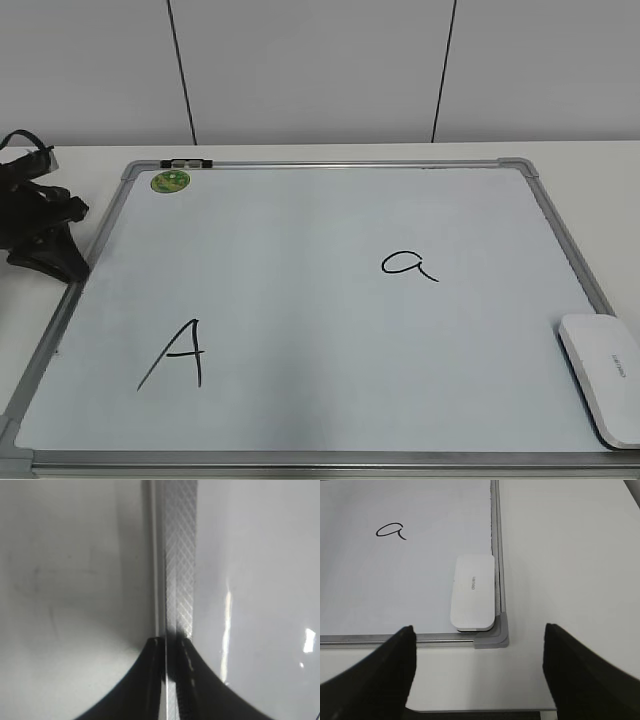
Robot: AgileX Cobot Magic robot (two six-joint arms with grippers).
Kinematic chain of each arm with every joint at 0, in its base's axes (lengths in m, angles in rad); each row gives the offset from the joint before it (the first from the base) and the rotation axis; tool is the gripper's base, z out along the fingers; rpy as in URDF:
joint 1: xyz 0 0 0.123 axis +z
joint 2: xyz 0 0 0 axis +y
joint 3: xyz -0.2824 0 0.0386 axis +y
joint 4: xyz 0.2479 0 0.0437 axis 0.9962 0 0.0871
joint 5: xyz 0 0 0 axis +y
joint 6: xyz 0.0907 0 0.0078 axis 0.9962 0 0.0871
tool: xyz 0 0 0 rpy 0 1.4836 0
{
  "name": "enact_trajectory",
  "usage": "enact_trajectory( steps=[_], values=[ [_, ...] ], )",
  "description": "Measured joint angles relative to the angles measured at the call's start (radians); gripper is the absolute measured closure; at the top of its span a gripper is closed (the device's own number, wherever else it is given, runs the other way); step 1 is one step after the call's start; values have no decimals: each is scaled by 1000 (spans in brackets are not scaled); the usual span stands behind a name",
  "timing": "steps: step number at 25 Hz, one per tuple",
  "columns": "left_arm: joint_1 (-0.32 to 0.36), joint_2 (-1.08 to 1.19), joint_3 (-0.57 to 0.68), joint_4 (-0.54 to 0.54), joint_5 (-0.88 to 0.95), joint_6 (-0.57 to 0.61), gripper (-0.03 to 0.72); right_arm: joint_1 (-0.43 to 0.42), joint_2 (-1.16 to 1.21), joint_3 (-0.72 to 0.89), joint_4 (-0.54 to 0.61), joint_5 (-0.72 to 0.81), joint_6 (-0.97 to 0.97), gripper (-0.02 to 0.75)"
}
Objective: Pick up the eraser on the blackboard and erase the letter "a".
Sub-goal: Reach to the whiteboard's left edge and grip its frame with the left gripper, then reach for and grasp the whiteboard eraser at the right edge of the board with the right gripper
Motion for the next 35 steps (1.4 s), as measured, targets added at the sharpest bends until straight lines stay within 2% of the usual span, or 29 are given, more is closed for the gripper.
enact_trajectory(
  steps=[10,16,19,23,27,33,35],
  values=[
    [2,2,0,0,3,0,657,0,28,-44,20,0,-20,172],
    [2,2,0,0,3,0,657,0,291,-157,52,-105,-49,225],
    [2,2,0,0,5,0,657,0,443,-181,76,-146,-87,226],
    [2,2,0,0,5,0,657,0,661,-216,130,-127,-113,226],
    [2,2,-2,0,7,0,657,0,883,-233,129,-116,-119,225],
    [2,2,-2,0,7,0,657,0,1140,-237,114,-202,-119,224],
    [2,2,-2,0,8,0,657,0,1203,-239,114,-219,-119,193]
  ],
)
